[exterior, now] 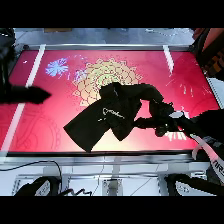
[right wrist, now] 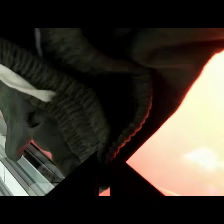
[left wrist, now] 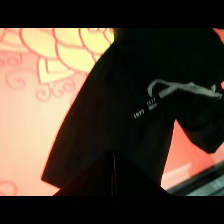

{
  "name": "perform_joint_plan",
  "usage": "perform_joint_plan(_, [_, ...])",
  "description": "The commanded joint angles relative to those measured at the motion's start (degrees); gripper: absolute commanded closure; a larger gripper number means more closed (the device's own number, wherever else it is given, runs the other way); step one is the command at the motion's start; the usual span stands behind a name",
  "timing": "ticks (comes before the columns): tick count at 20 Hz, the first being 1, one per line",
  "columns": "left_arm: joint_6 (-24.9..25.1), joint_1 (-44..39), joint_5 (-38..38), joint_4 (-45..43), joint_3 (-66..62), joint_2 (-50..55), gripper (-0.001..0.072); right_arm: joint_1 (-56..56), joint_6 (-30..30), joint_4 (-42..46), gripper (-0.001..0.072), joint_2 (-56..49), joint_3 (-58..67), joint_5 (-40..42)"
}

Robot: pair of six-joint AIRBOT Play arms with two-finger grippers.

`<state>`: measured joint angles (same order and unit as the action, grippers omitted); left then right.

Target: Fold the clothes and pants, and hang the long-sleeved shirts on hangers.

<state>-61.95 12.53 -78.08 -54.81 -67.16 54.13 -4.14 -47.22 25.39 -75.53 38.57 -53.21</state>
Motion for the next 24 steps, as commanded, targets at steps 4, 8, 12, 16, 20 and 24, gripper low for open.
perform_joint_plan(4, [-2.84,3.52,1.38,7.34,36.63,-12.24,0.0617,-0.07,0.83,-1.11,0.0673,1.95,0.07,0.31])
perform_joint_plan(8, [-2.78,3.45,5.46,14.86,52.89,-13.64,0.0017,-0.07,0.81,-4.46,0.0674,1.97,0.07,0.24])
perform_joint_plan(12, [-2.82,2.12,12.11,15.04,59.14,-13.64,0.0017,-0.07,0.83,-4.87,0.0674,1.97,0.07,0.24])
perform_joint_plan(16, [-2.84,-0.72,21.2,16.76,59.41,-13.62,0.0016,-0.07,0.83,-5.38,0.0674,1.97,0.07,0.13])
perform_joint_plan(20, [-2.89,-7.56,28.46,18.95,59.41,-13.62,0.0016,-0.07,0.83,-5.7,0.0674,1.97,0.07,0.11])
perform_joint_plan(24, [-7.13,-16.96,37.62,18.93,59.41,-13.6,0.0039,-0.07,0.83,-5.7,0.0674,1.97,0.07,0.07])
